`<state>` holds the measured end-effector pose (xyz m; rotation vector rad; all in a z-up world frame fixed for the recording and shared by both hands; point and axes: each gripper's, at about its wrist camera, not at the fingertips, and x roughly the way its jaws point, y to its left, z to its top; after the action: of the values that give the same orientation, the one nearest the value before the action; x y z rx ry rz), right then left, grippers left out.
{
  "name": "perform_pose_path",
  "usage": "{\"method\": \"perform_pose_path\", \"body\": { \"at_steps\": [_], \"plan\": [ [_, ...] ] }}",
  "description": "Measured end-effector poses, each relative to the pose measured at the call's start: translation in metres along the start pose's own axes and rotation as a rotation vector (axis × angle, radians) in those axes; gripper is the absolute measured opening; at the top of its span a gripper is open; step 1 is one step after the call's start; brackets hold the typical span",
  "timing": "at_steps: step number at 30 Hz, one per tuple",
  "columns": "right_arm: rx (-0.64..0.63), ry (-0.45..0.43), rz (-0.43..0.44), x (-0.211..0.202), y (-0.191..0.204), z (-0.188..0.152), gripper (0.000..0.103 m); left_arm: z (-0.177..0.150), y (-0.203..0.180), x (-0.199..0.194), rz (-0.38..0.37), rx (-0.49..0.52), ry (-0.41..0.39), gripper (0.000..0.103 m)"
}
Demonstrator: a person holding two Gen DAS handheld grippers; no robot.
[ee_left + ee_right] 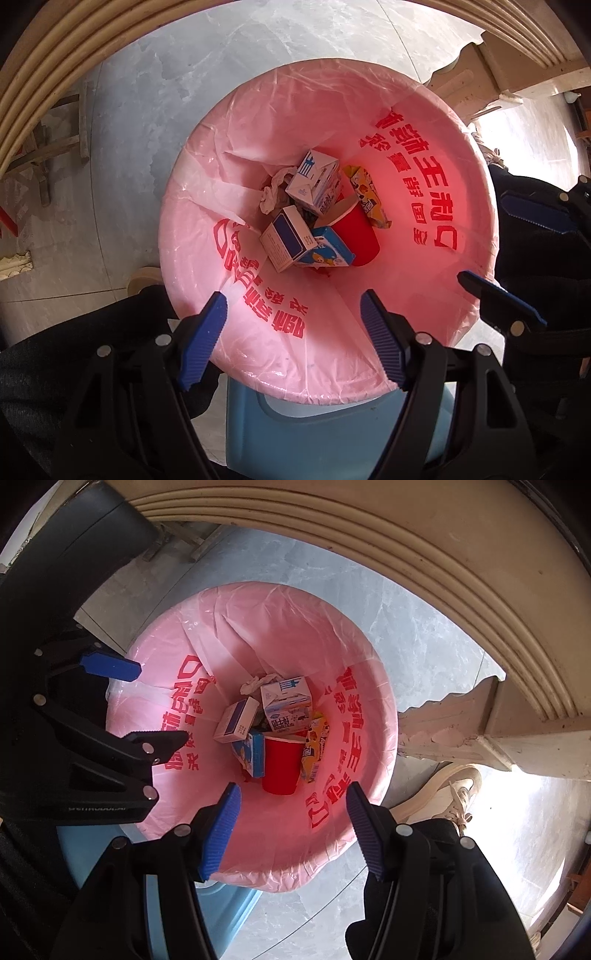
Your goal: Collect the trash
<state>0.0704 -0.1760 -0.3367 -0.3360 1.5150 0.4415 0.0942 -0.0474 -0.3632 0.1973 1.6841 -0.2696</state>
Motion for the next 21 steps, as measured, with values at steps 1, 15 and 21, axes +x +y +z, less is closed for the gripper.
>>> {"method": "perform_pose_path", "body": {
  "at_steps": [1,15,21],
  "plan": [
    [0.017,0.004,-0.001,0.000,-0.001,-0.001,0.059,-0.001,-0.001,-0.001,0.002,0.004,-0.002,0.073],
    [0.241,-0.071,-0.001,-0.037,0.001,-0.028,0.067,-0.027,-0.011,-0.040,0.064,-0.017,-0.121,0.073],
    [0.293,-0.220,-0.157,-0.095,0.015,-0.047,0.077,-0.050,-0.012,-0.084,0.063,-0.081,-0.253,0.073]
  ]
}}
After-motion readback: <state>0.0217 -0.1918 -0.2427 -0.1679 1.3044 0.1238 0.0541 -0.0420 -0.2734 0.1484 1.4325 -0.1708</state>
